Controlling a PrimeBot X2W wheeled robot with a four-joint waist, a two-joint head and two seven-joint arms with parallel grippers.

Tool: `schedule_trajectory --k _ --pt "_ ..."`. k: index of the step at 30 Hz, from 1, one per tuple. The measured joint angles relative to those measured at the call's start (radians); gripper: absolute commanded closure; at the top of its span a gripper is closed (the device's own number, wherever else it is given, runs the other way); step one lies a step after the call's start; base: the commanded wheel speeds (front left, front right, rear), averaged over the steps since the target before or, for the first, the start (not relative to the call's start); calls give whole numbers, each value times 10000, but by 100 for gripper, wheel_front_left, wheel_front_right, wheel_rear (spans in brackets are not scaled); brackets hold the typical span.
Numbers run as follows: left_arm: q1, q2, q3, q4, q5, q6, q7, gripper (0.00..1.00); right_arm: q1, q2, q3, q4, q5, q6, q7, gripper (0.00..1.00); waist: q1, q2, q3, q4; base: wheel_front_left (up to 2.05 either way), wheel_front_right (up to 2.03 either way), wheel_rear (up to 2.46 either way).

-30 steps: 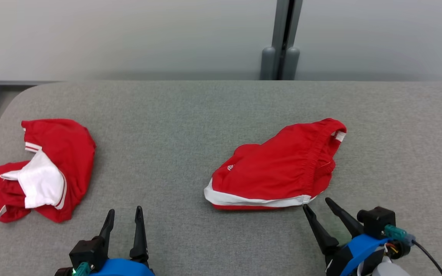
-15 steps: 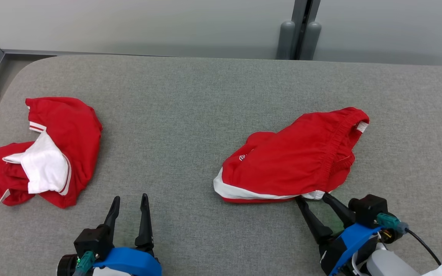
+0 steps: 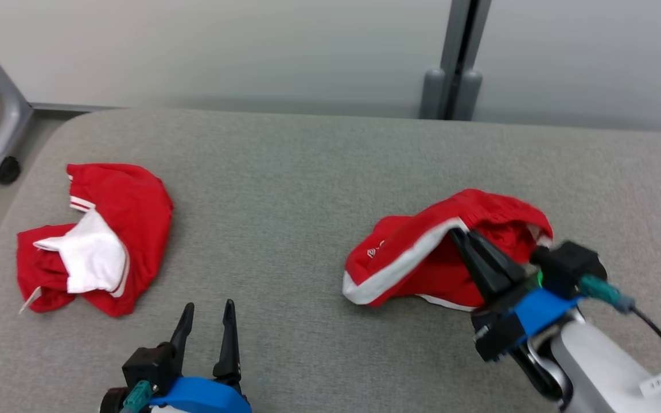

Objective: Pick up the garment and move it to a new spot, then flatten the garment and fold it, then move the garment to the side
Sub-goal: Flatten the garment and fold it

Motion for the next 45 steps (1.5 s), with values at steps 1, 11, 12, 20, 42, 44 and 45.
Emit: schedule_trajectory --k 1,11,12,20,42,44,45 --pt "14 -4 -48 52 -36 -21 0 0 -312 -29 171 -90 2 0 0 100 0 0 -102 59 0 0 0" --pt "788 -2 -165 570 -343 -173 0 0 -4203 591 1664 -686 449 2 -2 100 -1 0 -1062 817 0 0 0" --pt "884 -4 -123 591 -334 -198 0 0 -4278 598 1574 -777 485 2 -2 100 -1 0 -1086 789 0 0 0" --pt "1166 -6 201 637 -305 -284 0 0 -2833 -454 1551 -564 907 2 -19 100 -1 0 -1098 148 0 0 0" --pt "838 -8 123 635 -75 -35 0 0 99 -1162 652 4128 1471 2 -19 0 0 0 -1320 -1310 0 0 0" --pt "818 -2 244 512 176 27 0 0 119 -997 -389 3641 809 2 -19 0 0 0 -1338 -1384 0 0 0" --pt "814 -4 307 433 251 81 0 0 188 -851 -894 3271 464 0 -19 0 0 0 -1343 -1416 0 0 0"
